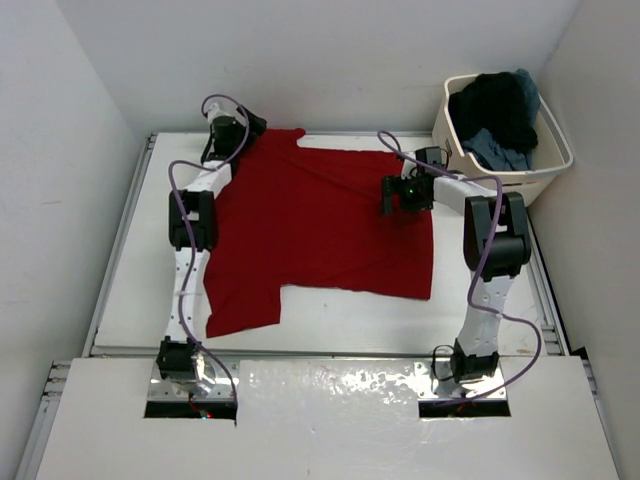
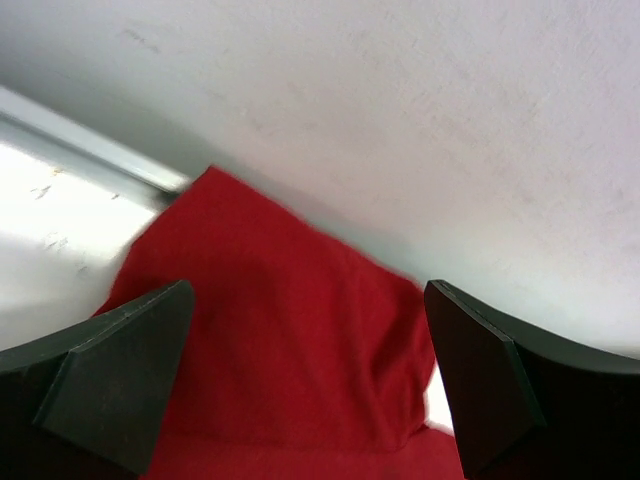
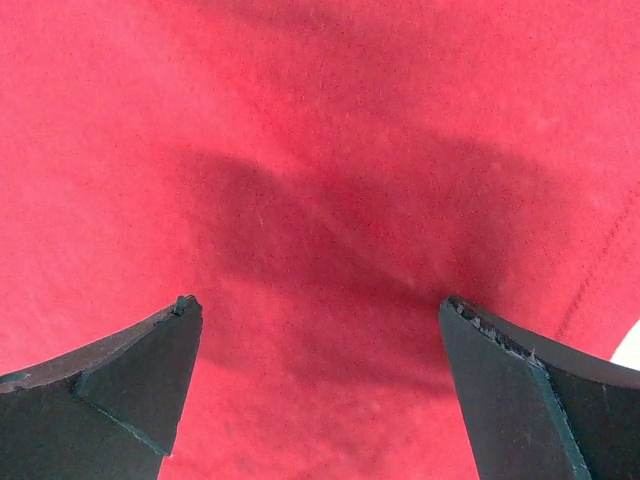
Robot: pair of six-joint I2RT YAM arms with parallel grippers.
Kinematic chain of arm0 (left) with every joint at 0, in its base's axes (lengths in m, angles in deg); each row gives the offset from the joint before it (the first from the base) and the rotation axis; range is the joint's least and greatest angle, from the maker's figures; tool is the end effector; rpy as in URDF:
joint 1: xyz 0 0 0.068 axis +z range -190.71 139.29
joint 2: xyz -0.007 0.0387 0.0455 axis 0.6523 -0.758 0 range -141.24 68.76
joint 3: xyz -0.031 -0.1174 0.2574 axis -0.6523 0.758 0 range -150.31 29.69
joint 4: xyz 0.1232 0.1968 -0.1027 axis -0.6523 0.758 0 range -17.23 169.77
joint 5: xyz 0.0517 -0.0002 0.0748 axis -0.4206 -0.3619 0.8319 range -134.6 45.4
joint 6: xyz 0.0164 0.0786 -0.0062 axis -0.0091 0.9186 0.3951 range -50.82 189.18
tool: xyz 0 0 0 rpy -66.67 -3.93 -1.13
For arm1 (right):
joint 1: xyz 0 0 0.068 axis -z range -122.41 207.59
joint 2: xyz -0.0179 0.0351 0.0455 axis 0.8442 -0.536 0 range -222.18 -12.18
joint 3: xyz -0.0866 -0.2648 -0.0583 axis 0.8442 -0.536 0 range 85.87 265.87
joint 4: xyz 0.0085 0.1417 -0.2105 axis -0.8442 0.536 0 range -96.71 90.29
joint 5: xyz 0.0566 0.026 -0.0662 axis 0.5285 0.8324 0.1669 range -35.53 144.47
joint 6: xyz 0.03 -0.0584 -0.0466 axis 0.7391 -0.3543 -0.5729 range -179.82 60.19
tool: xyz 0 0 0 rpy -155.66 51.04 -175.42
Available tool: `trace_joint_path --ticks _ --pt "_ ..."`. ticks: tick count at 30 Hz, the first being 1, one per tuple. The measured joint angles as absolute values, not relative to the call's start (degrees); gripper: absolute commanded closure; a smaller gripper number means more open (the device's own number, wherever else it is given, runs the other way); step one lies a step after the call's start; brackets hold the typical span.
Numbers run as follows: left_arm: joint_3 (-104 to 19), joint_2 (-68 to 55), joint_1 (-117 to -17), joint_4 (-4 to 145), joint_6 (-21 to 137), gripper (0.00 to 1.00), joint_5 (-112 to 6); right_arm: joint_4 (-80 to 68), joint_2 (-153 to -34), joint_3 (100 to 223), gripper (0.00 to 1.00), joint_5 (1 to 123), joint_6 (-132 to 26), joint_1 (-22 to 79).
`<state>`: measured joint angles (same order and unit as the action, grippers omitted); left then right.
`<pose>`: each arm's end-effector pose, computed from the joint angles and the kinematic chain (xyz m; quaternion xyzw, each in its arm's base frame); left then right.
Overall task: Fold and stack the t-shirts
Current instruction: Flatten out the tshirt, then grap the side of the flattened tshirt closest away from the robot with both arms
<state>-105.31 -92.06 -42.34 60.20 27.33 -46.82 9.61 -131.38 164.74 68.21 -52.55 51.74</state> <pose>0.6596 -0.0213 0.1223 -0.2583 0.7401 -0.2440 0.5709 0.4480 0.0625 0.1288 -0.0226 0.9514 0.1464 0.2700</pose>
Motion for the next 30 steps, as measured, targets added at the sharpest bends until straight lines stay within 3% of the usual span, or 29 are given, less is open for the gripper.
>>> trace_joint_path --ticks 6,12,17,26,30 --pt "-99.1 -80.9 -42.3 70.8 34.8 0.0 -47.8 9.7 -121.7 158.0 0.01 68.4 -53.1 51.7" --pt "-69.3 -42.2 -42.7 82.3 35.6 0.0 -41.4 6.2 -102.4 145.9 0.01 65.6 -49.1 50.6" --pt "-42.2 -13.2 -43.4 87.1 29.5 0.0 -37.7 3.2 -95.3 136.2 0.01 60.8 -43.5 50.2" --pt "-11.4 0.3 -49.7 120.7 17.5 0.0 -37.6 4.5 -93.7 129.6 0.01 56.1 -39.7 50.3" --pt "-7.1 8.2 -53.0 132.9 13.7 0.0 -38.8 4.4 -93.6 128.8 0.01 56.3 -38.4 50.3"
